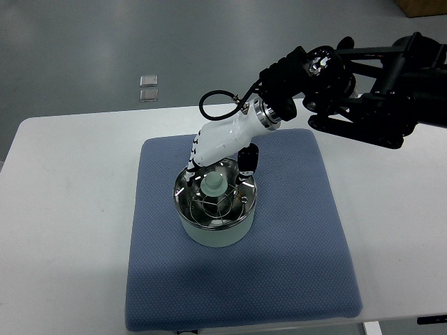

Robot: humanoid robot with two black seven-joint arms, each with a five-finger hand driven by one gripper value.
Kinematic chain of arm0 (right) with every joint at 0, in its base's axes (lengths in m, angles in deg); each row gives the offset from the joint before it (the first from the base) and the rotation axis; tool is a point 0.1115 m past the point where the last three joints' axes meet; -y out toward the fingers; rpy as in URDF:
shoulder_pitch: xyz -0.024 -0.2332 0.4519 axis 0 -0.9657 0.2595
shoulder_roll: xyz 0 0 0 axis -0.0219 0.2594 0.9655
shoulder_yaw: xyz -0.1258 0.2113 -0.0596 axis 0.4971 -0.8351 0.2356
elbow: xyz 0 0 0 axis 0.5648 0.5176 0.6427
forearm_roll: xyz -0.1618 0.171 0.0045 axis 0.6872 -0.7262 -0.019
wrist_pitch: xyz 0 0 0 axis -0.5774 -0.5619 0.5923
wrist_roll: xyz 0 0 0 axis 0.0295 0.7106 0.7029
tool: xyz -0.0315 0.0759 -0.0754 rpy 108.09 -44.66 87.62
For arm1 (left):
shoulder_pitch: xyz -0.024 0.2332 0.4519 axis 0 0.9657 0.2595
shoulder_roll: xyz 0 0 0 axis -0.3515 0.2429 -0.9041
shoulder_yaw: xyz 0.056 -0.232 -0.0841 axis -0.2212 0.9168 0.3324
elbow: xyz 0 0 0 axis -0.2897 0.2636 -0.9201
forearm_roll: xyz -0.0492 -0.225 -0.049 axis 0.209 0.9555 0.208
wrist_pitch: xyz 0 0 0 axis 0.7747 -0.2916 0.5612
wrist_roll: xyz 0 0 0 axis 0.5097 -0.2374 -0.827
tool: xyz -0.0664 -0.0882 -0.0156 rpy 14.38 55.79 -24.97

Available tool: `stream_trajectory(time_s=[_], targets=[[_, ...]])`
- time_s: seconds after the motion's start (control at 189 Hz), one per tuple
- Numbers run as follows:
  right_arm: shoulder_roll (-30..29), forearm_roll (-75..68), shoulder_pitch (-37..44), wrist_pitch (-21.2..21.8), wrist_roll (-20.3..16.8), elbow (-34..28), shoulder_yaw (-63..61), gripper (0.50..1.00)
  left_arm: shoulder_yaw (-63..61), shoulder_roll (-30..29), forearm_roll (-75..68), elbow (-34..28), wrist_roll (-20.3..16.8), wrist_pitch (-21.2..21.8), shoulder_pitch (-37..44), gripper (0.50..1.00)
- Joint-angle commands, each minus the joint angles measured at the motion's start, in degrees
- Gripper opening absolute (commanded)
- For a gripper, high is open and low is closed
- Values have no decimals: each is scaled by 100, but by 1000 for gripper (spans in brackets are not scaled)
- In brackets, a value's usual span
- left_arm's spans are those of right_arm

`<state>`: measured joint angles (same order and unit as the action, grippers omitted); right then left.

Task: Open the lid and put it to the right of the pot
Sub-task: 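Lower the right hand onto the lid knob and close fingers around it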

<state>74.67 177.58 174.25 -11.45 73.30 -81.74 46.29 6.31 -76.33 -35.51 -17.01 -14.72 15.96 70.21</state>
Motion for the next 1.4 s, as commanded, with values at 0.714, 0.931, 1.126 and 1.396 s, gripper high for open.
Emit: stream_trajectory(time_s=[0.714,0.931,1.126,1.396], targets=[[28,-79,-394,-466,0,185,-63,766,0,0,0,0,0,7,0,1000],[28,-79,-438,-527,0,185,-63,764,0,0,0,0,0,-2,0,1000],[63,-79,-438,-536,0,185,-63,744,0,0,0,0,0,-2,0,1000],[72,-79,-438,-536,0,185,-63,690,0,0,0,0,0,-2,0,1000]])
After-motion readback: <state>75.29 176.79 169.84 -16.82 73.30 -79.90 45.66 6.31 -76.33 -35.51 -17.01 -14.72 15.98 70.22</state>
